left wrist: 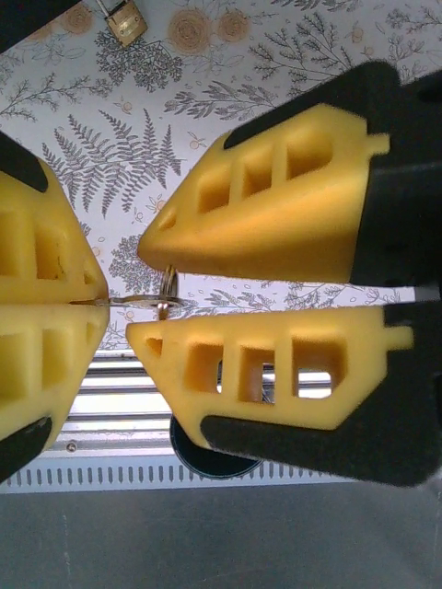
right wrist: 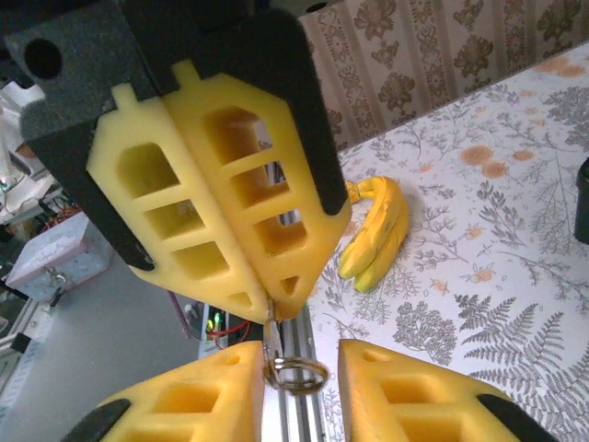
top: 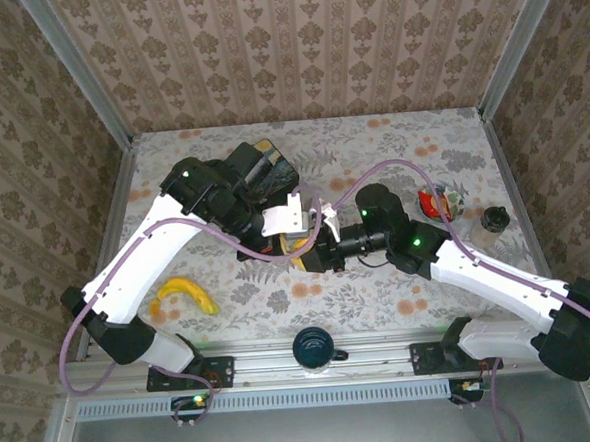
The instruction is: Unlock a padlock with a key
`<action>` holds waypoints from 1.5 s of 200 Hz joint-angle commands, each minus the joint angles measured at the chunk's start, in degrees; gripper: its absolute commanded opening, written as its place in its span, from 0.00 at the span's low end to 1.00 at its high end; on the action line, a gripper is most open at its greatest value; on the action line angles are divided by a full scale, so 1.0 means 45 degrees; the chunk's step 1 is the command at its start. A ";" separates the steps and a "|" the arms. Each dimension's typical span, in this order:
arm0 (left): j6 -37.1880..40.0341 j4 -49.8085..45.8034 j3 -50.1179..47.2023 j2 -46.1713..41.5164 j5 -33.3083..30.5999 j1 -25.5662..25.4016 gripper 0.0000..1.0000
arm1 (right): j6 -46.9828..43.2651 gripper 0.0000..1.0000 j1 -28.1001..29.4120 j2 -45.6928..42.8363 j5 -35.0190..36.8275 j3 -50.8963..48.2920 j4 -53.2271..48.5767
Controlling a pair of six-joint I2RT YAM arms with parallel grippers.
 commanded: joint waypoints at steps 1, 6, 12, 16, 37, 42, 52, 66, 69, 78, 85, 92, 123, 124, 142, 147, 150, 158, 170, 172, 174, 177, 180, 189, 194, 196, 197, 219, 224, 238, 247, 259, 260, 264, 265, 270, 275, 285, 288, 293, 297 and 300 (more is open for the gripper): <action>0.0088 -0.0155 -0.0009 -0.0171 0.0372 0.0002 0.00 | 0.0126 0.30 -0.0072 -0.0376 0.0016 -0.0107 0.0432; 0.0097 -0.0151 -0.0011 -0.0180 0.0360 -0.0002 0.00 | 0.0131 0.30 -0.0073 -0.0384 -0.0011 -0.0089 0.0437; 0.0088 -0.0138 -0.0002 -0.0171 0.0369 0.0005 0.00 | 0.0121 0.29 -0.0072 -0.0376 -0.0026 -0.0078 0.0439; 0.0085 -0.0126 -0.0004 -0.0177 0.0387 0.0006 0.00 | 0.0101 0.29 -0.0075 -0.0363 -0.0047 -0.0069 0.0438; 0.0063 -0.0108 0.0067 -0.0173 0.0401 0.0016 0.00 | 0.0130 0.25 -0.0070 -0.0257 -0.0169 -0.0031 0.0410; 0.0068 -0.0117 0.0066 -0.0170 0.0409 -0.0001 0.00 | 0.0131 0.25 -0.0070 -0.0220 -0.0181 -0.0020 0.0394; 0.0068 -0.0118 0.0060 -0.0153 0.0437 0.0009 0.00 | 0.0168 0.27 -0.0072 -0.0178 -0.0206 -0.0029 0.0430; 0.0068 -0.0137 0.0051 -0.0152 0.0455 0.0008 0.00 | 0.0217 0.34 -0.0071 -0.0176 -0.0084 -0.0077 0.0500; 0.0068 -0.0123 0.0041 -0.0151 0.0456 0.0002 0.00 | 0.0237 0.36 -0.0058 -0.0187 -0.0057 -0.0091 0.0532; 0.0086 -0.0137 0.0038 -0.0150 0.0450 0.0010 0.00 | 0.0228 0.38 -0.0059 -0.0240 0.0016 -0.0107 0.0579; 0.0093 -0.0137 0.0029 -0.0139 0.0465 0.0003 0.00 | 0.0228 0.39 -0.0069 -0.0256 0.0081 -0.0107 0.0597; 0.0107 -0.0132 0.0030 -0.0131 0.0470 -0.0004 0.00 | 0.0199 0.40 -0.0063 -0.0275 0.0175 -0.0090 0.0586; 0.0136 -0.0127 0.0027 -0.0112 0.0533 0.0005 0.00 | 0.0110 0.40 -0.0075 -0.0266 0.0216 0.0009 0.0603; 0.0132 -0.0123 0.0029 -0.0112 0.0529 0.0000 0.00 | 0.0111 0.40 -0.0084 -0.0261 0.0213 0.0019 0.0613; 0.0137 -0.0126 0.0031 -0.0074 0.0526 0.0000 0.00 | 0.0111 0.37 -0.0080 -0.0180 0.0077 0.0068 0.0624; 0.0127 -0.0137 0.0030 -0.0073 0.0526 0.0008 0.00 | 0.0129 0.37 -0.0073 -0.0168 0.0075 0.0059 0.0665; 0.0127 -0.0137 0.0031 -0.0072 0.0531 0.0007 0.00 | 0.0131 0.37 -0.0073 -0.0159 0.0080 0.0050 0.0679; 0.0134 -0.0137 0.0031 -0.0080 0.0545 0.0013 0.00 | 0.0160 0.37 -0.0087 -0.0158 0.0104 0.0030 0.0724; 0.0107 -0.0152 0.0027 -0.0103 0.0536 0.0015 0.00 | 0.0170 0.36 -0.0071 -0.0177 0.0097 0.0010 0.0776; 0.0107 -0.0156 0.0006 -0.0095 0.0543 0.0015 0.00 | 0.0170 0.36 -0.0063 -0.0178 0.0108 -0.0005 0.0783; 0.0107 -0.0142 0.0010 -0.0093 0.0545 0.0005 0.00 | 0.0184 0.36 -0.0075 -0.0187 0.0110 -0.0008 0.0804; 0.0107 -0.0155 0.0012 -0.0109 0.0536 0.0011 0.00 | 0.0189 0.36 -0.0068 -0.0196 0.0101 -0.0009 0.0826; 0.0107 -0.0147 0.0012 -0.0097 0.0544 0.0007 0.00 | 0.0201 0.35 -0.0080 -0.0197 0.0108 -0.0024 0.0846; 0.0117 -0.0145 0.0000 -0.0105 0.0564 -0.0003 0.00 | 0.0228 0.35 -0.0067 -0.0199 0.0096 -0.0029 0.0912; 0.0126 -0.0147 0.0012 -0.0098 0.0564 0.0010 0.00 | 0.0242 0.35 -0.0065 -0.0197 0.0099 -0.0029 0.0947; 0.0127 -0.0154 0.0002 -0.0098 0.0555 0.0004 0.00 | 0.0246 0.34 -0.0081 -0.0197 0.0093 -0.0029 0.0962; 0.0127 -0.0146 -0.0003 -0.0105 0.0560 0.0000 0.00 | 0.0247 0.34 -0.0077 -0.0197 0.0093 -0.0029 0.0968; 0.0107 -0.0137 0.0012 -0.0090 0.0544 0.0010 0.00 | 0.0248 0.28 -0.0083 -0.0120 -0.0033 0.0046 0.0962; 0.0107 -0.0122 0.0000 -0.0077 0.0546 0.0001 0.00 | 0.0233 0.26 -0.0060 -0.0119 -0.0050 0.0049 0.0957; 0.0093 -0.0122 0.0012 -0.0104 0.0507 0.0019 0.00 | 0.0221 0.21 -0.0072 -0.0100 -0.0089 0.0049 0.0913; 0.0078 -0.0102 -0.0017 -0.0140 0.0488 0.0017 0.00 | 0.0192 0.21 -0.0063 -0.0080 -0.0075 0.0068 0.0813; 0.0029 -0.0038 -0.0013 -0.0173 0.0448 0.0015 0.00 | 0.0151 0.19 -0.0091 -0.0095 -0.0067 0.0031 0.0694; 0.0029 -0.0039 -0.0010 -0.0172 0.0438 0.0015 0.00 | 0.0161 0.19 -0.0082 -0.0097 -0.0076 0.0030 0.0688; 0.0014 -0.0037 -0.0008 -0.0192 0.0438 0.0032 0.00 | 0.0133 0.17 -0.0091 -0.0099 -0.0069 0.0029 0.0636; 0.0012 -0.0029 -0.0008 -0.0191 0.0443 0.0033 0.00 | 0.0132 0.17 -0.0082 -0.0099 -0.0076 0.0029 0.0620; 0.0010 -0.0022 -0.0008 -0.0213 0.0431 0.0051 0.00 | 0.0102 0.15 -0.0088 -0.0100 -0.0073 0.0029 0.0576; -0.0006 -0.0003 -0.0017 -0.0231 0.0410 0.0051 0.00 | 0.0106 0.13 -0.0080 -0.0118 -0.0065 0.0012 0.0513; -0.0038 0.0035 -0.0033 -0.0267 0.0389 0.0077 0.00 | 0.0091 0.07 -0.0093 -0.0149 -0.0084 -0.0028 0.0471; -0.0060 0.0055 -0.0033 -0.0292 0.0365 0.0091 0.00 | 0.0092 0.05 -0.0089 -0.0157 -0.0079 -0.0044 0.0452; -0.0115 0.0091 -0.0046 -0.0309 0.0370 0.0098 0.00 | 0.0111 0.02 -0.0108 -0.0173 -0.0073 -0.0066 0.0440; -0.0153 0.0130 -0.0054 -0.0339 0.0350 0.0120 0.00 | 0.0097 0.00 -0.0112 -0.0177 -0.0055 -0.0085 0.0431; -0.0194 0.0177 -0.0065 -0.0347 0.0333 0.0123 0.00 | 0.0126 0.00 -0.0112 -0.0192 -0.0046 -0.0102 0.0420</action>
